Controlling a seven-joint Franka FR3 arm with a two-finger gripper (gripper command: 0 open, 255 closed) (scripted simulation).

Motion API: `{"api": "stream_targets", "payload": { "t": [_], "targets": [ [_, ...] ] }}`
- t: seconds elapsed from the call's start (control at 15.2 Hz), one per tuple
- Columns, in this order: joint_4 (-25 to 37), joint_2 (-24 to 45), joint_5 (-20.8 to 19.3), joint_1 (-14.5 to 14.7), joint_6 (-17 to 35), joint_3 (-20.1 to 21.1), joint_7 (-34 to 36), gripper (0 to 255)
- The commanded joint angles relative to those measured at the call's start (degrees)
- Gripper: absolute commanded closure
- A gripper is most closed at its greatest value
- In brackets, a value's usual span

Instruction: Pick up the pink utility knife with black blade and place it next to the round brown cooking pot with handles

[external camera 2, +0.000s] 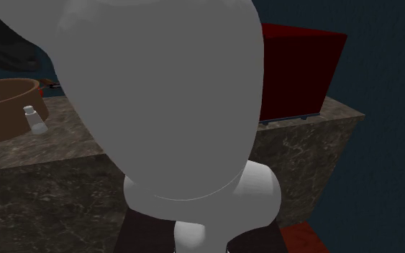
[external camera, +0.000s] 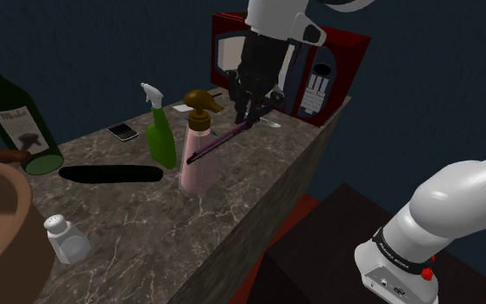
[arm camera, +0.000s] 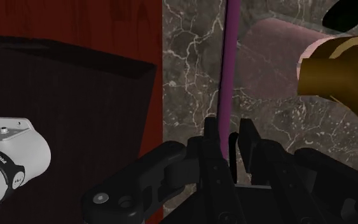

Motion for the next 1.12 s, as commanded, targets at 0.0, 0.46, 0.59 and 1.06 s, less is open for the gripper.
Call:
{"api": "stream_targets", "payload": {
  "t": [0.0,0.46,0.59,1.06],
  "targets": [
    [1.0,0.7,0.3,0.5,0.6,2.7,3.2,255],
    [8.3,7.4,-2.2,0.0,2.5,13.7,15.1,255],
    [10.9,10.4,-4.2,-0.7,3.1,17.6,19.1,255],
    [22.6,31.2,-24.6,-1.5,4.1,35.1,40.9,255]
  ]
}}
